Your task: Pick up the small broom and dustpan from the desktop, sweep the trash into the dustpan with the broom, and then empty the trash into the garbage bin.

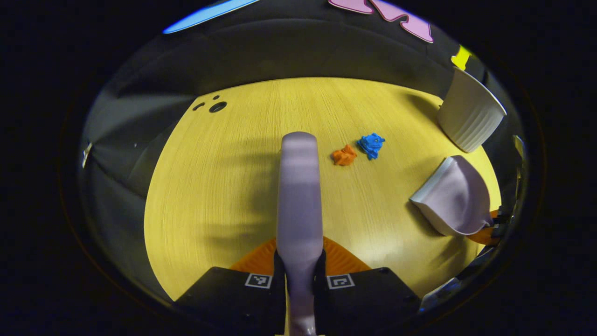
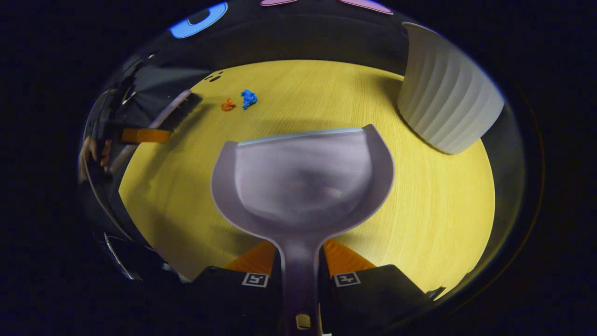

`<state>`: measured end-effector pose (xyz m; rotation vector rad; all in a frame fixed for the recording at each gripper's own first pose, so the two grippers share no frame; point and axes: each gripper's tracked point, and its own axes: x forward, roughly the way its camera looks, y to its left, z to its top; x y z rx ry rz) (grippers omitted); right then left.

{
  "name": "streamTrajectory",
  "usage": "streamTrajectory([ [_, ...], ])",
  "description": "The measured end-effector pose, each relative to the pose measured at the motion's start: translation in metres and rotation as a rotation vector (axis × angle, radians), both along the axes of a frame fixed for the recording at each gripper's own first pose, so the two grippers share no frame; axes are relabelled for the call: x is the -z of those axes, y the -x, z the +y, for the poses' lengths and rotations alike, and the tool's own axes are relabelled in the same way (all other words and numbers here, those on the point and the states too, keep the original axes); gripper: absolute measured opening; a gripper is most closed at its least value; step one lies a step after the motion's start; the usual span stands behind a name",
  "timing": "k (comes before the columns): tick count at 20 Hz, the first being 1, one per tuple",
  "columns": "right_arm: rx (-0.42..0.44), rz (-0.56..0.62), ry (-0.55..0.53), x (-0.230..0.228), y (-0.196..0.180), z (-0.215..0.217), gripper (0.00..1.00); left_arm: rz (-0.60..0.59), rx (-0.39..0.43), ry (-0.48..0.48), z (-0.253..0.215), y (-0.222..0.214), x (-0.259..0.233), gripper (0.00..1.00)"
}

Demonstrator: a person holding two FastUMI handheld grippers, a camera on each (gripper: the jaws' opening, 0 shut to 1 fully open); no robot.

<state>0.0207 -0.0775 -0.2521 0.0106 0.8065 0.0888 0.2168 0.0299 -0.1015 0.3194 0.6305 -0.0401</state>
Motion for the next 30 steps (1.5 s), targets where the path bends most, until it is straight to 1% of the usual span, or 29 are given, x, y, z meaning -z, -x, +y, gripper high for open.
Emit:
streamTrajectory([
  [2,-0.046,-0.01,0.026,-0.01,0.004,-0.007,0.4,0.014,0.038,-0.058,-0.004,-0.025,-0.005,0.28],
  [3,-0.071,-0.013,0.033,-0.012,0.006,-0.009,0.32,0.02,0.063,-0.09,-0.007,-0.038,-0.008,0.28],
  [4,-0.097,-0.011,0.042,-0.015,0.009,-0.012,0.36,0.029,0.089,-0.124,-0.01,-0.049,-0.009,0.28],
  [5,-0.123,-0.006,0.051,-0.017,0.011,-0.014,0.36,0.042,0.119,-0.157,-0.013,-0.061,-0.011,0.28],
  [6,-0.146,0.003,0.062,-0.017,0.013,-0.016,0.32,0.054,0.145,-0.191,-0.016,-0.072,-0.013,0.27],
  [8,-0.173,0.027,0.071,-0.012,0.014,-0.021,0.32,0.064,0.203,-0.265,-0.022,-0.095,-0.018,0.28],
  [9,-0.179,0.039,0.072,-0.008,0.013,-0.021,0.36,0.066,0.239,-0.304,-0.027,-0.103,-0.021,0.28],
  [10,-0.182,0.048,0.071,-0.005,0.012,-0.023,0.36,0.069,0.283,-0.334,-0.034,-0.112,-0.021,0.28],
  [12,-0.189,0.056,0.067,0.0,0.007,-0.022,0.36,0.096,0.387,-0.366,-0.052,-0.116,-0.016,0.29],
  [14,-0.2,0.055,0.061,0.001,0.002,-0.019,0.36,0.136,0.487,-0.37,-0.073,-0.111,-0.009,0.28],
  [15,-0.206,0.056,0.056,0.001,0.001,-0.017,0.36,0.161,0.518,-0.373,-0.082,-0.106,-0.004,0.29],
  [18,-0.229,0.059,0.053,-0.006,0.002,-0.014,0.36,0.241,0.573,-0.387,-0.105,-0.087,0.012,0.29],
  [20,-0.247,0.055,0.063,-0.012,-0.002,-0.013,0.36,0.294,0.623,-0.375,-0.124,-0.071,0.026,0.28],
  [21,-0.252,0.053,0.063,-0.015,-0.004,-0.012,0.36,0.32,0.645,-0.373,-0.132,-0.063,0.033,0.27],
  [23,-0.253,0.051,0.058,-0.022,-0.005,-0.01,0.36,0.367,0.697,-0.37,-0.149,-0.04,0.046,0.28],
  [26,-0.246,0.045,0.056,-0.028,-0.01,-0.012,0.36,0.44,0.758,-0.333,-0.178,-0.007,0.064,0.31],
  [27,-0.24,0.044,0.053,-0.032,-0.01,-0.011,0.36,0.461,0.777,-0.317,-0.186,0.005,0.068,0.28],
  [28,-0.231,0.051,0.044,-0.03,-0.008,-0.01,0.36,0.471,0.796,-0.303,-0.197,0.017,0.075,0.3],
  [30,-0.213,0.05,0.028,-0.032,-0.009,-0.003,0.36,0.486,0.803,-0.277,-0.207,0.031,0.084,0.28],
])
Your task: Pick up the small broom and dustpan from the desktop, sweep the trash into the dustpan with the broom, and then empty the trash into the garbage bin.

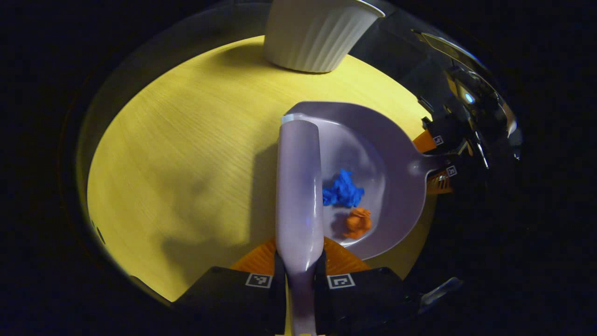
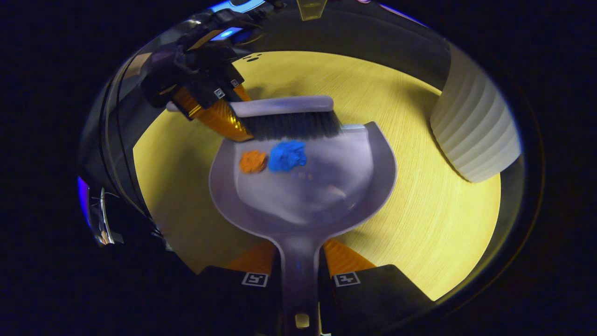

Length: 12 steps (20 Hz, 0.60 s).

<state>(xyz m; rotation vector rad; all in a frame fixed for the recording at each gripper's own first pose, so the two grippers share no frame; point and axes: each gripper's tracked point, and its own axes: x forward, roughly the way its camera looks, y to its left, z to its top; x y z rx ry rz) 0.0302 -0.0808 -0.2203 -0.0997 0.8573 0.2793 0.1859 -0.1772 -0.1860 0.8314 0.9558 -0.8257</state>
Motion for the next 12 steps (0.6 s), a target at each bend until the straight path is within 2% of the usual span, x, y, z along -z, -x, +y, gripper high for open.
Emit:
streamTrajectory([
  [5,0.046,-0.006,-0.024,0.006,-0.003,-0.002,0.36,-0.056,-0.086,0.101,-0.005,0.02,-0.008,0.29],
  [6,0.06,-0.009,-0.029,0.008,-0.002,-0.004,0.39,-0.068,-0.112,0.124,-0.004,0.028,-0.011,0.29],
  [7,0.072,-0.015,-0.033,0.01,-0.002,-0.005,0.32,-0.086,-0.137,0.149,0.0,0.035,-0.015,0.29],
  [9,0.095,-0.03,-0.036,0.006,-0.001,-0.006,0.39,-0.123,-0.196,0.211,0.01,0.049,-0.029,0.29],
  [12,0.126,-0.058,-0.024,-0.007,0.012,-0.006,0.32,-0.17,-0.288,0.319,0.03,0.078,-0.044,0.29],
])
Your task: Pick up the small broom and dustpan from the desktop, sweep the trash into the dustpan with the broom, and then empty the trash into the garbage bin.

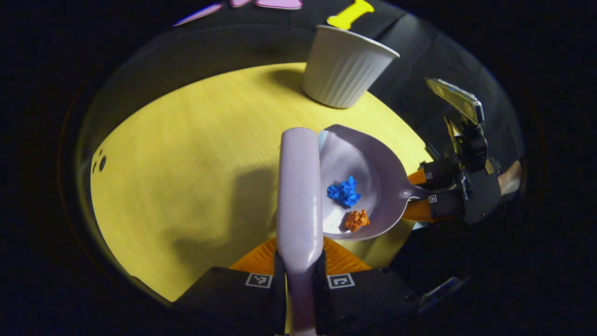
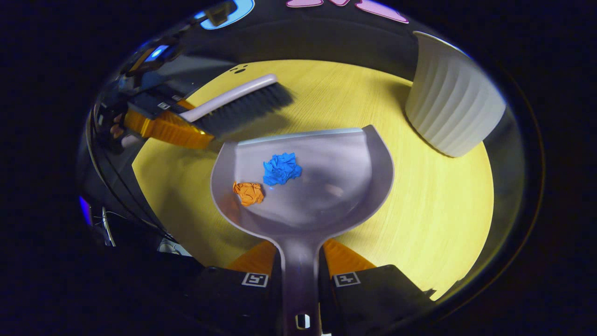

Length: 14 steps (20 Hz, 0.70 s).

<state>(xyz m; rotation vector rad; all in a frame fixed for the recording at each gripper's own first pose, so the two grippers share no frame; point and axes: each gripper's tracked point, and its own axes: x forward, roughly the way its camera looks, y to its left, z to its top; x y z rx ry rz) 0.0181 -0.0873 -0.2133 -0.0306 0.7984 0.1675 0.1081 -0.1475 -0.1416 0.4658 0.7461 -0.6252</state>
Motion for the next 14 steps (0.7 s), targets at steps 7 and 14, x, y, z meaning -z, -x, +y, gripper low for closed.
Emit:
streamTrajectory([
  [7,0.056,-0.053,0.06,-0.045,0.019,-0.002,0.36,-0.096,-0.145,0.212,0.087,0.026,0.006,0.28],
  [14,0.121,-0.082,0.008,-0.12,0.046,-0.027,0.39,-0.103,-0.195,0.277,0.143,0.011,0.115,0.28],
])
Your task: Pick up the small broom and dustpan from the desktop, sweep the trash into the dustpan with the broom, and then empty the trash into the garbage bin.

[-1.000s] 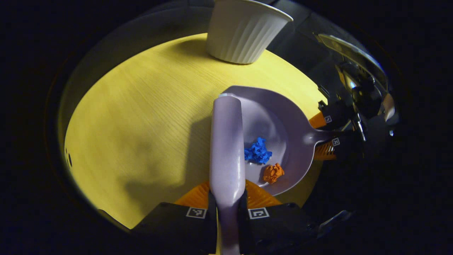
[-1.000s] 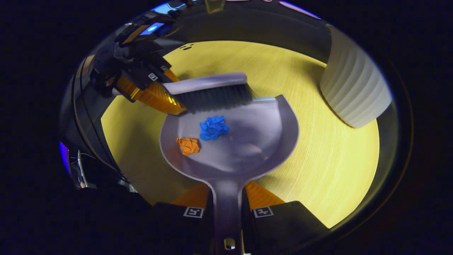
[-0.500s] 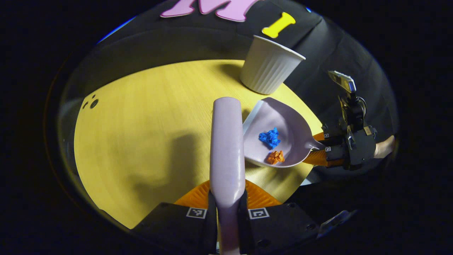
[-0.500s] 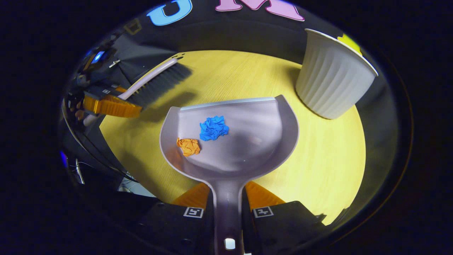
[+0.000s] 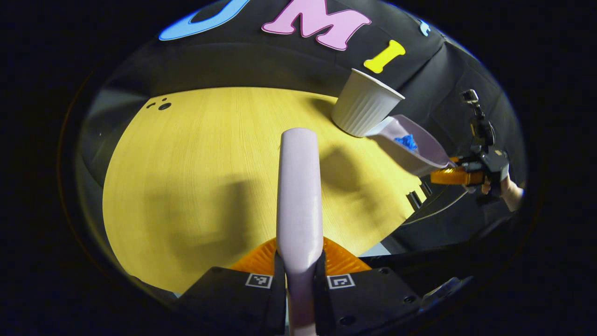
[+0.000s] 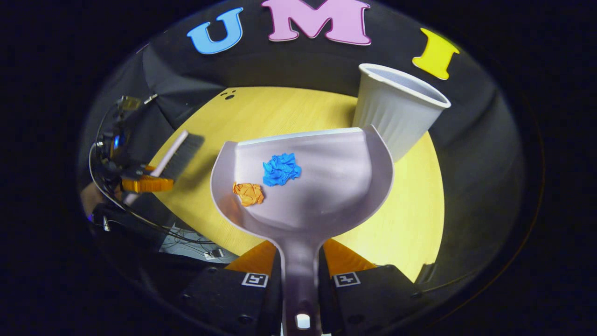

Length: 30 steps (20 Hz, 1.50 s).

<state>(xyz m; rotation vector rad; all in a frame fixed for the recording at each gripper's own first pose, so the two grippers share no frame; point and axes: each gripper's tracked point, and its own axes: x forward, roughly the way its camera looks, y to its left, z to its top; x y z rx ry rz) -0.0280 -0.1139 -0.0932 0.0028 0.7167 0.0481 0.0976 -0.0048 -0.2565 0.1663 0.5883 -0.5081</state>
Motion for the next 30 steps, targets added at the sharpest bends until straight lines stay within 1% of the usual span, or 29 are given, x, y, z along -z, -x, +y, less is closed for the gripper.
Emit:
streamTrajectory([
  [1,0.021,-0.004,-0.026,-0.014,0.007,-0.003,0.36,0.005,-0.002,0.003,0.008,-0.005,0.015,0.28],
  [3,0.045,-0.037,-0.097,-0.049,0.021,-0.007,0.35,0.014,-0.005,0.008,0.007,-0.002,0.037,0.28],
  [4,0.054,-0.052,-0.116,-0.062,0.023,-0.012,0.35,0.018,-0.007,0.011,0.006,0.005,0.035,0.28],
  [5,0.062,-0.065,-0.125,-0.075,0.023,-0.018,0.36,0.021,-0.006,0.013,0.003,0.004,0.034,0.27],
  [6,0.069,-0.073,-0.117,-0.087,0.024,-0.028,0.36,0.021,-0.003,0.015,0.003,0.003,0.032,0.28],
  [8,0.099,-0.098,-0.075,-0.106,0.017,-0.055,0.36,0.018,0.002,0.013,0.003,0.002,0.03,0.29],
  [9,0.114,-0.114,-0.066,-0.115,0.012,-0.066,0.36,0.016,0.003,0.01,0.003,0.001,0.028,0.27],
  [10,0.129,-0.127,-0.074,-0.125,0.007,-0.074,0.36,0.012,0.004,0.007,0.003,0.0,0.025,0.28],
  [11,0.147,-0.136,-0.091,-0.133,0.002,-0.082,0.36,0.006,0.006,0.003,0.003,-0.002,0.022,0.27],
  [12,0.165,-0.144,-0.102,-0.139,-0.004,-0.091,0.32,0.002,0.008,-0.003,0.003,-0.003,0.018,0.29],
  [13,0.182,-0.151,-0.105,-0.143,-0.013,-0.104,0.36,-0.002,0.008,-0.009,0.004,-0.003,0.015,0.27],
  [15,0.234,-0.152,-0.108,-0.149,-0.036,-0.132,0.36,-0.016,0.01,-0.022,0.005,-0.005,0.007,0.28],
  [16,0.271,-0.152,-0.127,-0.152,-0.047,-0.144,0.36,-0.021,0.011,-0.018,0.008,-0.008,0.006,0.28],
  [17,0.296,-0.152,-0.14,-0.155,-0.057,-0.153,0.35,-0.022,0.011,-0.015,0.01,-0.011,0.003,0.27],
  [18,0.317,-0.157,-0.138,-0.157,-0.068,-0.165,0.36,-0.027,0.007,-0.011,0.012,-0.015,0.002,0.29],
  [21,0.375,-0.16,-0.1,-0.156,-0.101,-0.198,0.36,-0.022,-0.017,0.015,0.017,-0.024,-0.002,0.28],
  [23,0.41,-0.151,-0.09,-0.148,-0.12,-0.212,0.36,-0.02,-0.035,0.017,0.022,-0.029,-0.003,0.27],
  [26,0.432,-0.135,-0.023,-0.134,-0.135,-0.231,0.36,-0.027,-0.056,0.021,0.024,-0.04,-0.009,0.28],
  [29,0.431,-0.13,0.059,-0.127,-0.145,-0.238,0.36,-0.025,-0.083,0.04,0.03,-0.047,-0.013,0.28],
  [30,0.44,-0.15,0.09,-0.13,-0.149,-0.243,0.31,-0.025,-0.093,0.045,0.032,-0.05,-0.014,0.27],
])
